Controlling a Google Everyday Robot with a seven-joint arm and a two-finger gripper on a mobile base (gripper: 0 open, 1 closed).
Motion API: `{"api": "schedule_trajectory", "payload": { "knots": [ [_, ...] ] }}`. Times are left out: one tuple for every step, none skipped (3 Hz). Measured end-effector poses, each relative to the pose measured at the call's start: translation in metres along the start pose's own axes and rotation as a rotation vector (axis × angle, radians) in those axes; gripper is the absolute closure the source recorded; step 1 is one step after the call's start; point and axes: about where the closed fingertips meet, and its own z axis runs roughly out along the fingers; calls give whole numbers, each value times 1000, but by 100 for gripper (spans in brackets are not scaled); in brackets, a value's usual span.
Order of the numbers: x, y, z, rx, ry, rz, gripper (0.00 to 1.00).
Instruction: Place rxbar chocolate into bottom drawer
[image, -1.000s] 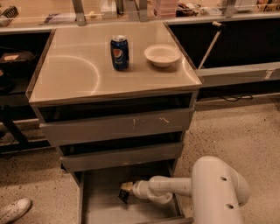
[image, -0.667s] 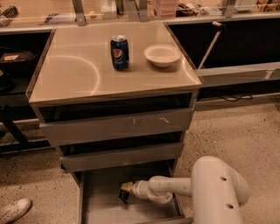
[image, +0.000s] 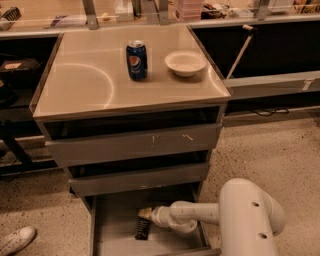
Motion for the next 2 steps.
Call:
{"api": "schedule_trajectory", "payload": {
  "knots": [
    [0, 0, 0, 0, 1, 0, 0],
    [0, 0, 0, 0, 1, 0, 0]
  ]
}}
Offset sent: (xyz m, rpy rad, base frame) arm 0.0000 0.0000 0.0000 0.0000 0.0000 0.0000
